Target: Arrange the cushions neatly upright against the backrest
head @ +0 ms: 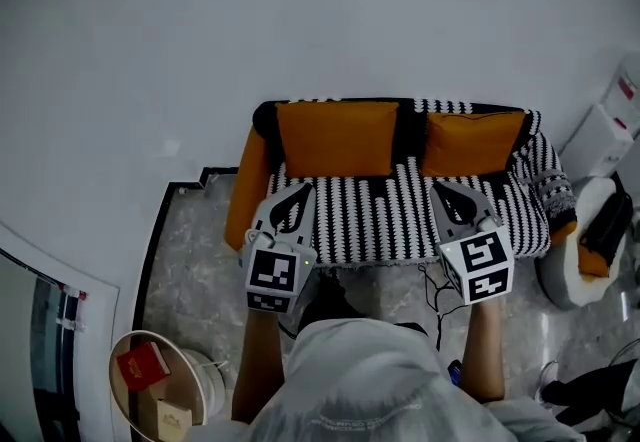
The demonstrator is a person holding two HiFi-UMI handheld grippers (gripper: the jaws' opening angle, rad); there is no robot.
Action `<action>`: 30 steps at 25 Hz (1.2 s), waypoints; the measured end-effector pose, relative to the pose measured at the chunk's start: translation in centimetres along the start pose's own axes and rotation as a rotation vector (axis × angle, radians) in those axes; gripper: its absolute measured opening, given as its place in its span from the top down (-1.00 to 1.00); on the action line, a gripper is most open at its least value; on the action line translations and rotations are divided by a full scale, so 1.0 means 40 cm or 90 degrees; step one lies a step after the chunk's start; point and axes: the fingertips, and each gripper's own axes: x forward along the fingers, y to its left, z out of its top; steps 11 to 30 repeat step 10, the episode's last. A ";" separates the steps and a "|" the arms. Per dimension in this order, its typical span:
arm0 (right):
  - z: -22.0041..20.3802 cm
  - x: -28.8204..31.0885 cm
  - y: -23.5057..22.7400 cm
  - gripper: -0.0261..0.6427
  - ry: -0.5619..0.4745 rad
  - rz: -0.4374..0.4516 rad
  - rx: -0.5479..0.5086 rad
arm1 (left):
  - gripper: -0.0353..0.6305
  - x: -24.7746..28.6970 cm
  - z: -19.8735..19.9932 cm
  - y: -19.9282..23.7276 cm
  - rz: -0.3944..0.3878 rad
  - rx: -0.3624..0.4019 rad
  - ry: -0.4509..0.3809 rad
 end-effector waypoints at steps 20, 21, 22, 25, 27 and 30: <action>-0.052 0.032 -0.036 0.91 0.029 0.002 0.023 | 0.84 0.043 -0.044 -0.007 -0.008 -0.007 0.035; -0.052 0.032 -0.036 0.91 0.029 0.002 0.023 | 0.84 0.043 -0.044 -0.007 -0.008 -0.007 0.035; -0.052 0.032 -0.036 0.91 0.029 0.002 0.023 | 0.84 0.043 -0.044 -0.007 -0.008 -0.007 0.035; -0.052 0.032 -0.036 0.91 0.029 0.002 0.023 | 0.84 0.043 -0.044 -0.007 -0.008 -0.007 0.035; -0.052 0.032 -0.036 0.91 0.029 0.002 0.023 | 0.84 0.043 -0.044 -0.007 -0.008 -0.007 0.035; -0.052 0.032 -0.036 0.91 0.029 0.002 0.023 | 0.84 0.043 -0.044 -0.007 -0.008 -0.007 0.035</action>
